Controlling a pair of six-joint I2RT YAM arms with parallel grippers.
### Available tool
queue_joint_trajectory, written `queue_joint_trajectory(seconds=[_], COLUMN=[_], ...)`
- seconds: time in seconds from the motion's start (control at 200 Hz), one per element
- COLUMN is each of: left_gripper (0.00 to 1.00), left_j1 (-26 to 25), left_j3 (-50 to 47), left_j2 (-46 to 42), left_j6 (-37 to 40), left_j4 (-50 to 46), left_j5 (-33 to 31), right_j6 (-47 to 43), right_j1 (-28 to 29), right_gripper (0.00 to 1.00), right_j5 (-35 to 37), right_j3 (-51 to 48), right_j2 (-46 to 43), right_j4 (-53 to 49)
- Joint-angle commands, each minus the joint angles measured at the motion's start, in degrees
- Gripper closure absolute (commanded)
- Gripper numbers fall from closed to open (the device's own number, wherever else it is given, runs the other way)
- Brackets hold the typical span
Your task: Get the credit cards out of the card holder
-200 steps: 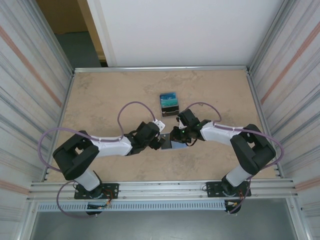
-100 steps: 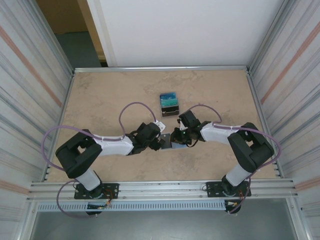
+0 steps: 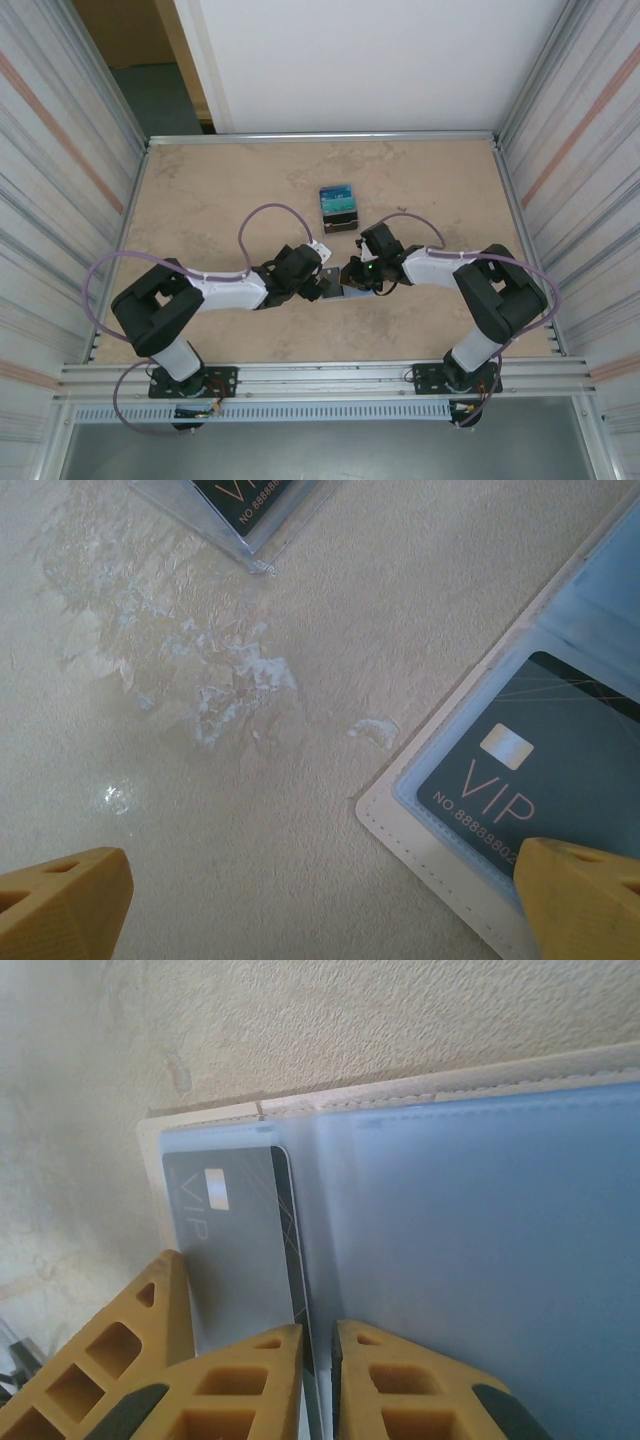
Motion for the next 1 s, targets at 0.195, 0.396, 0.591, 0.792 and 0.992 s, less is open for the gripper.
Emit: queue_joint_trajectory(seconds=[0.195, 0.396, 0.591, 0.792, 0.992], left_gripper=[0.02, 0.04, 0.05, 0.05, 0.05], left_j1=[-0.3, -0.2, -0.3, -0.2, -0.3], left_j3=[0.6, 1.0, 1.4, 1.8, 1.8], left_j2=[1.5, 2.1, 2.6, 2.7, 2.3], left_j6=[0.1, 0.0, 0.3, 0.2, 0.3], left_j4=[-3.5, -3.8, -4.0, -4.3, -4.6], left_j5=[0.5, 1.2, 1.8, 2.1, 2.0], right_j6=[3.1, 4.9, 6.2, 6.6, 6.8], right_j1=[-1.4, -2.1, -2.9, -3.1, -3.3], right_gripper=[0.85, 0.87, 0.88, 0.87, 0.94], right_j5=[-6.1, -9.5, -11.7, -12.8, -13.0], right_j3=[-2.3, -3.6, -4.8, -5.2, -5.3], right_j2=[1.6, 2.2, 2.5, 2.3, 2.5], right_j4=[5.8, 10.8, 14.5, 16.1, 16.7])
